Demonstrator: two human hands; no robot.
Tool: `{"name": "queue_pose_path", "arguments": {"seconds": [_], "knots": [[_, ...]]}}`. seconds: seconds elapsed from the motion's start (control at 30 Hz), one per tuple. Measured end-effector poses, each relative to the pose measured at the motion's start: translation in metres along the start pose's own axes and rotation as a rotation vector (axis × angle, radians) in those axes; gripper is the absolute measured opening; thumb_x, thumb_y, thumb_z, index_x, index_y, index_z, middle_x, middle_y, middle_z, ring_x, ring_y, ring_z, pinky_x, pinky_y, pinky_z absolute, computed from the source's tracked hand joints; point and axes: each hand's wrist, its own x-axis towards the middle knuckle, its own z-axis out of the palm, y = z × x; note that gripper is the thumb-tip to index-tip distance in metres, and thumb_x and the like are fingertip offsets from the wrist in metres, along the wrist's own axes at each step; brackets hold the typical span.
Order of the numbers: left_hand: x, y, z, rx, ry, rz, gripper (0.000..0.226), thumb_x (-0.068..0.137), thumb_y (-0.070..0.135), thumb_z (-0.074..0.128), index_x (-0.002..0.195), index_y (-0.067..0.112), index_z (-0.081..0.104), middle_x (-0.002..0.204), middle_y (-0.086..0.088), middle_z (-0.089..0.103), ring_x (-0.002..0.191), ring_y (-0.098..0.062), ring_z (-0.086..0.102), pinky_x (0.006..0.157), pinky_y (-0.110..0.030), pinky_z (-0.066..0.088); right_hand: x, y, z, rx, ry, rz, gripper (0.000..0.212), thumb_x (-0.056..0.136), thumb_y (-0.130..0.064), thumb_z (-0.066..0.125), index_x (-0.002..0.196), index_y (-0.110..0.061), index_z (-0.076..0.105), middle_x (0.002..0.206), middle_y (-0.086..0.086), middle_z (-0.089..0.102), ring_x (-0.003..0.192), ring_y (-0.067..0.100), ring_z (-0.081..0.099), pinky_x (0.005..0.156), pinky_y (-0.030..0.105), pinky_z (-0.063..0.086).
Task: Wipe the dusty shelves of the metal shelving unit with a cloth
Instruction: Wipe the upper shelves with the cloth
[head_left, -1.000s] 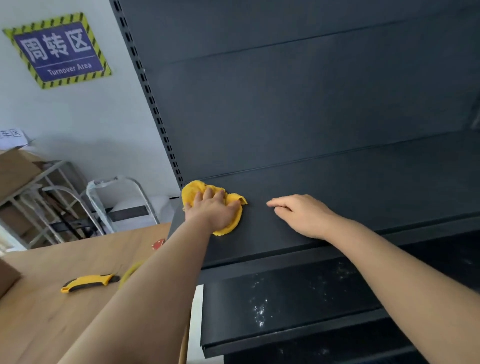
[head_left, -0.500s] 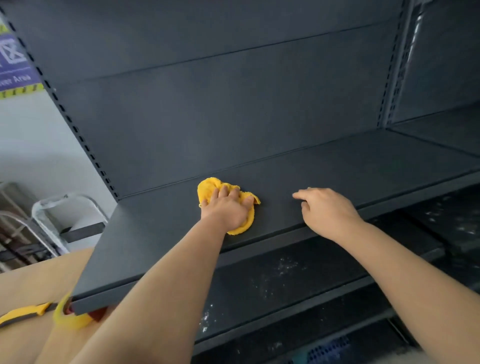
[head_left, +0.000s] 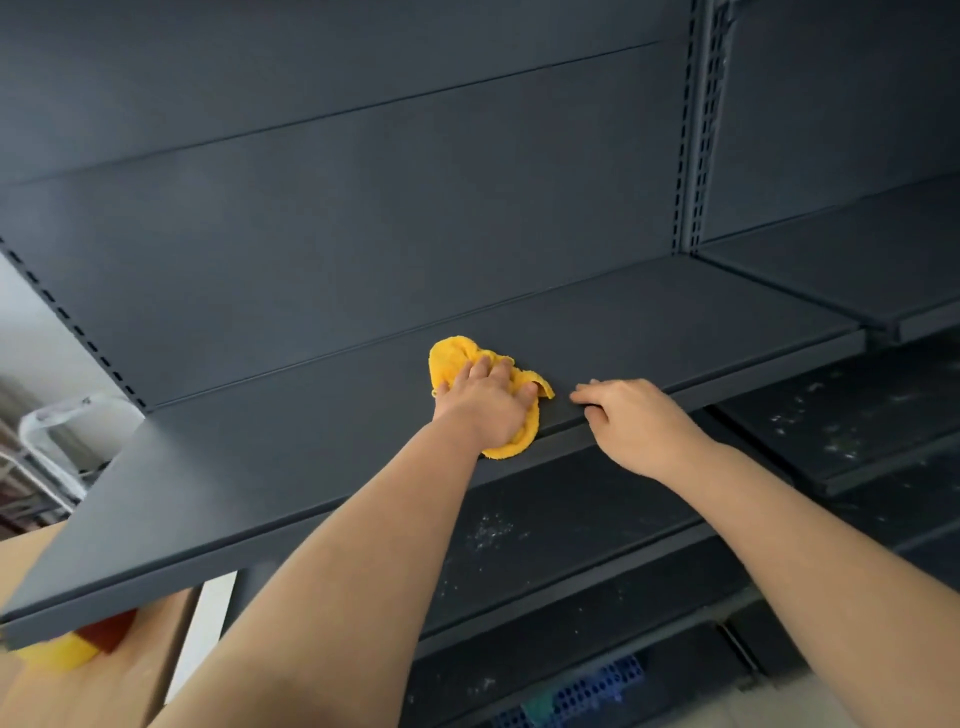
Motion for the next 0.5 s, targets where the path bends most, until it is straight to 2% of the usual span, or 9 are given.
{"name": "queue_pose_path", "arguments": {"seconds": [0.13,0.27,0.4,0.5], "knots": [[-0.016,0.008,0.005,0.007,0.084,0.041,0.063,0.100,0.055,0.026,0.153,0.022,0.022,0.158,-0.003,0.025,0.144,-0.028,0.023,0.117,-0.047,0.020,-0.004,0.004,0.003,0.011,0.012,-0.061,0.038,0.098,-0.014,0.044,0.134,-0.016,0.055,0.146,0.003,0.048,0.136,0.019,0.042,0.108,0.039,0.040],[-0.038,0.005,0.013,0.071,0.188,0.093,0.059,0.100,0.053,0.029,0.147,0.017,0.034,0.148,-0.006,0.041,0.133,-0.028,0.038,0.108,-0.040,0.031,-0.012,-0.004,0.005,-0.047,0.012,-0.059,0.038,0.098,-0.014,0.043,0.135,-0.015,0.053,0.148,0.005,0.044,0.136,0.023,0.042,0.104,0.043,0.043],[-0.062,-0.004,0.018,0.162,0.266,0.138,0.049,0.100,0.048,0.035,0.139,0.018,0.043,0.134,-0.006,0.050,0.121,-0.029,0.045,0.096,-0.041,0.038,-0.026,-0.019,0.009,-0.046,0.047,-0.018,0.037,0.098,-0.015,0.043,0.133,-0.018,0.054,0.149,0.001,0.043,0.141,0.020,0.034,0.102,0.043,0.044],[-0.088,-0.019,0.021,0.261,0.342,0.194,0.045,0.098,0.046,0.044,0.134,0.019,0.046,0.129,-0.003,0.051,0.116,-0.027,0.046,0.091,-0.040,0.039,-0.041,-0.037,0.019,0.008,0.147,-0.007,0.036,0.098,-0.015,0.045,0.131,-0.023,0.057,0.145,-0.002,0.048,0.140,0.015,0.036,0.098,0.040,0.047]]}}
